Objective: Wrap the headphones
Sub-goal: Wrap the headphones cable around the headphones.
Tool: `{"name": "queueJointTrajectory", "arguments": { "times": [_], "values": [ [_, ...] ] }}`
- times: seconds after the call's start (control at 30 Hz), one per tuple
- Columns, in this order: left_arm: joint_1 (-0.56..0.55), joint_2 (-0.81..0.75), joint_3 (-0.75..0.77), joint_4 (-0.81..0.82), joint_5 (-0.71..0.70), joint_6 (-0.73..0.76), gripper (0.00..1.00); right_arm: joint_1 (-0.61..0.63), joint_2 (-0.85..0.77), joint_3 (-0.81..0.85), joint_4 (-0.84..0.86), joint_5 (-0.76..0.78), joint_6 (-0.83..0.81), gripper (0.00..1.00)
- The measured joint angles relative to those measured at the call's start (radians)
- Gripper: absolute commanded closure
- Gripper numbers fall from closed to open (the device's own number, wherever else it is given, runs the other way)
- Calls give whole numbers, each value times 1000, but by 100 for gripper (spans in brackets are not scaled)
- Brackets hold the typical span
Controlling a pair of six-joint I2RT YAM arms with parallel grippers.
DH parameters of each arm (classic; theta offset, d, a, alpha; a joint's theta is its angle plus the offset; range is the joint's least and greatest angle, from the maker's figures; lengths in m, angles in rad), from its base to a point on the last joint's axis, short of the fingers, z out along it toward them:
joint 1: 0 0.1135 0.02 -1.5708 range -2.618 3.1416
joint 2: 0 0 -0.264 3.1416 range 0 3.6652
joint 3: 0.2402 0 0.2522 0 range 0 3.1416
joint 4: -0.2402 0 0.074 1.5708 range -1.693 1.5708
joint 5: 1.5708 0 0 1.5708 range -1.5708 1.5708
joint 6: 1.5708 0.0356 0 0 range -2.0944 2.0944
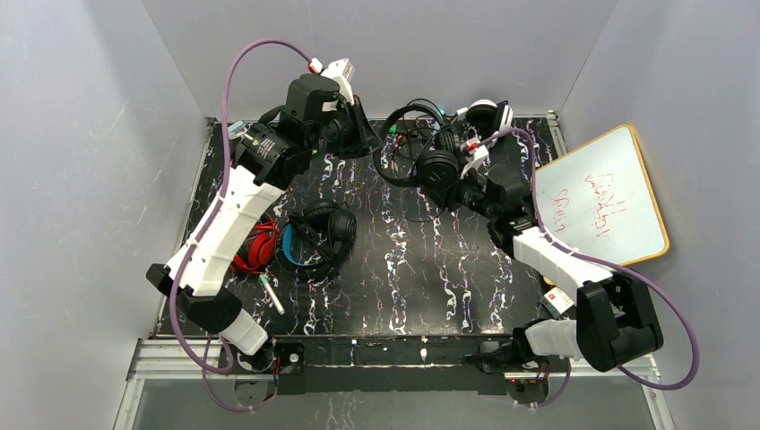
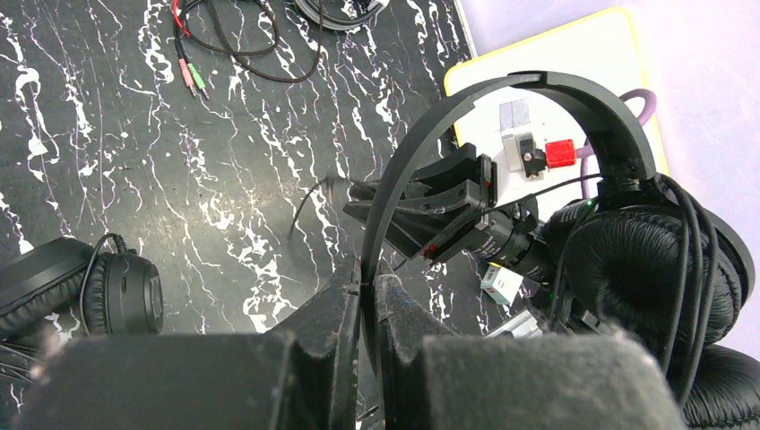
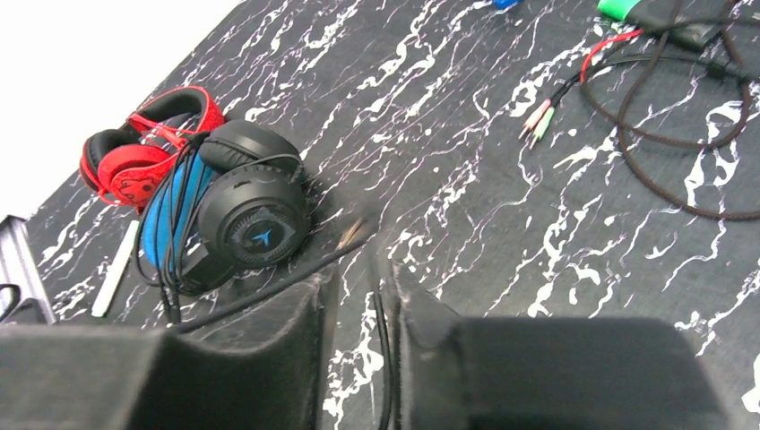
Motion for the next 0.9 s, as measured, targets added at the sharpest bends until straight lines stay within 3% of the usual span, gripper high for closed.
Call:
{"name": "queueJointTrajectory", "arguments": {
  "times": [0.1,0.17,0.5,0.9],
  "values": [
    [6,5,5,-2,-3,-10,100,0,-14,-27,9,1,6,89],
    [14,5,5,-2,-13,-18,100,0,-31,-64,17,2,16,92],
    [110,14,5,42,7,-93,100,0,-43,-208,43,-13,70,99],
    [192,88,4,108,-2,-151,100,1,-79,-361,132,-204,152,99]
  ]
}}
